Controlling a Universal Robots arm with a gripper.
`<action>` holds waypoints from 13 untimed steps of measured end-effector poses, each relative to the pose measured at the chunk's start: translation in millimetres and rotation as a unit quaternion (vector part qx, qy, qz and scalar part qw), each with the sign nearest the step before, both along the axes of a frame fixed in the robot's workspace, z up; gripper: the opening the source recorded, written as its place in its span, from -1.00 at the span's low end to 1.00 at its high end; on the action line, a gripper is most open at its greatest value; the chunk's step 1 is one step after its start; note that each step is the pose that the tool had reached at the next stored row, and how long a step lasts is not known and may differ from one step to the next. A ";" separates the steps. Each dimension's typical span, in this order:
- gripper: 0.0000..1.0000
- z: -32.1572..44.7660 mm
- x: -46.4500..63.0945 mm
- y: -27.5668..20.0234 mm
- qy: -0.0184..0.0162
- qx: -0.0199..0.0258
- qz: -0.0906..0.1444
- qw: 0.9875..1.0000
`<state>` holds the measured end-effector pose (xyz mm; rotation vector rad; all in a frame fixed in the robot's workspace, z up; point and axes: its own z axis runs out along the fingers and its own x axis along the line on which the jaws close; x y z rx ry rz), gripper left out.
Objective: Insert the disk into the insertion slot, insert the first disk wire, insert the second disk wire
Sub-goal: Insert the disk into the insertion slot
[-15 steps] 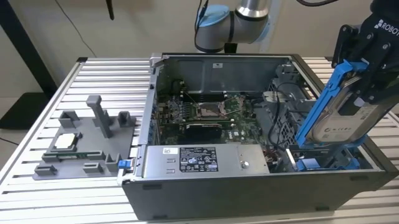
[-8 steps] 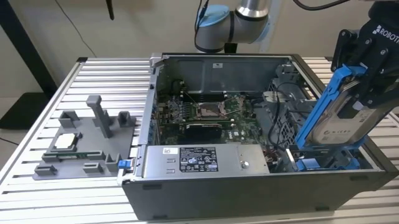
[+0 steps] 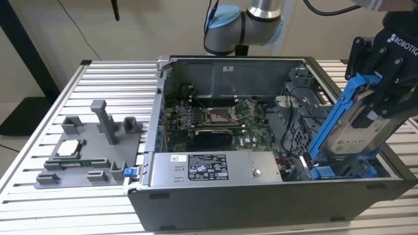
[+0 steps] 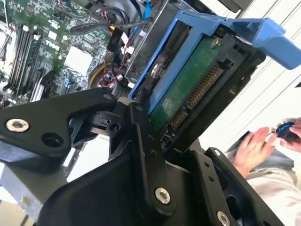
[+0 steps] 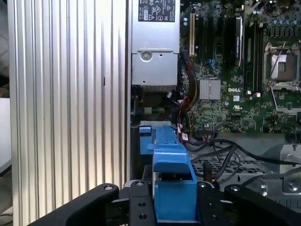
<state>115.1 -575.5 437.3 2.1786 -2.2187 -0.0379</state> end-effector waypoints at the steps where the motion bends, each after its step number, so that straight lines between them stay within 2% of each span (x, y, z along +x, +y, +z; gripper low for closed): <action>1: -1.00 -1.5 0.3 0.0 0.000 0.000 0.000 1.000; 13: -1.00 -14.3 5.1 0.4 0.000 0.000 0.000 1.000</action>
